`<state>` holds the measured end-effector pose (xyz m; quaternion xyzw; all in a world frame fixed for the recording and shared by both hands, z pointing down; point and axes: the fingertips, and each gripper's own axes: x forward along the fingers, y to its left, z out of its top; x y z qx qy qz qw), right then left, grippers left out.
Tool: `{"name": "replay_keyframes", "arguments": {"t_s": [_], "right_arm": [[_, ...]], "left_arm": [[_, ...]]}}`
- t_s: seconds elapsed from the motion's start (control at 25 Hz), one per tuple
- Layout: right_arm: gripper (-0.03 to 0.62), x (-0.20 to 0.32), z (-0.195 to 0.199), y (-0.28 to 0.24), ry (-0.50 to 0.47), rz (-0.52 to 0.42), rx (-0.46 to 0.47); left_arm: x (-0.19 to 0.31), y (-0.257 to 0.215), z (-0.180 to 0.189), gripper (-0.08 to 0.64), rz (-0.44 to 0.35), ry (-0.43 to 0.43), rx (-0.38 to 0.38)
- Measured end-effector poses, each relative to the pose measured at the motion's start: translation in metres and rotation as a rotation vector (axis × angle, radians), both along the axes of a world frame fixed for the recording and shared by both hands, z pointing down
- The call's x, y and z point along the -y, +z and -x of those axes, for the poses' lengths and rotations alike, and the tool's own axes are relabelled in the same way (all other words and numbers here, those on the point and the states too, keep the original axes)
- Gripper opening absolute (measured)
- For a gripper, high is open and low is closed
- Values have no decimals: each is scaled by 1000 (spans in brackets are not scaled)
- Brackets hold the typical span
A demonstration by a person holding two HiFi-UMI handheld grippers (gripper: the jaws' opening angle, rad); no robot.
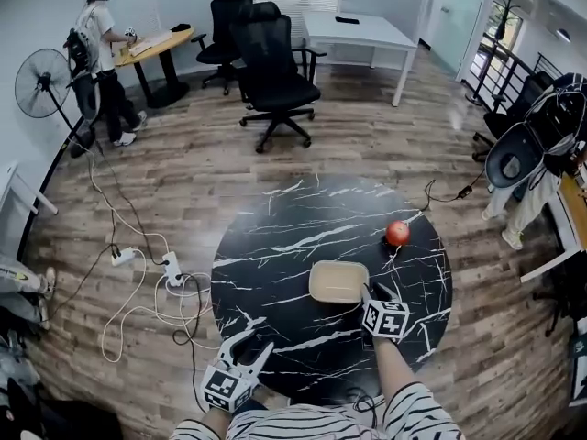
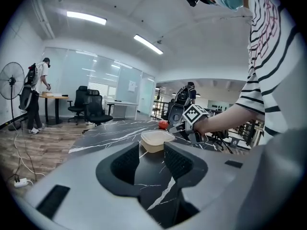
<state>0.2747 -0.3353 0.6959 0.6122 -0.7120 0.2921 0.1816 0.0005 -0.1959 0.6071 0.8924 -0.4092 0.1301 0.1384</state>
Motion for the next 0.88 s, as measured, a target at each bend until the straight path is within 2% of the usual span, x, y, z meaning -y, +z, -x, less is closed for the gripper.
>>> {"name": "replay_keyframes", "arguments": {"t_s": [0.24, 0.56, 0.64, 0.68, 0.88], "right_arm": [[126, 4, -1, 13, 12, 46, 52], [92, 6, -1, 16, 12, 59, 117], [81, 5, -3, 16, 16, 63, 115], [44, 5, -4, 16, 19, 65, 111], [44, 3, -3, 16, 21, 64, 117]], "left_arm": [[-2, 2, -1, 152, 5, -7, 6], [1, 3, -6, 152, 11, -1, 1], [2, 4, -8, 152, 13, 4, -3], [3, 4, -10, 152, 14, 8, -5], [11, 6, -16, 152, 13, 26, -8]]}}
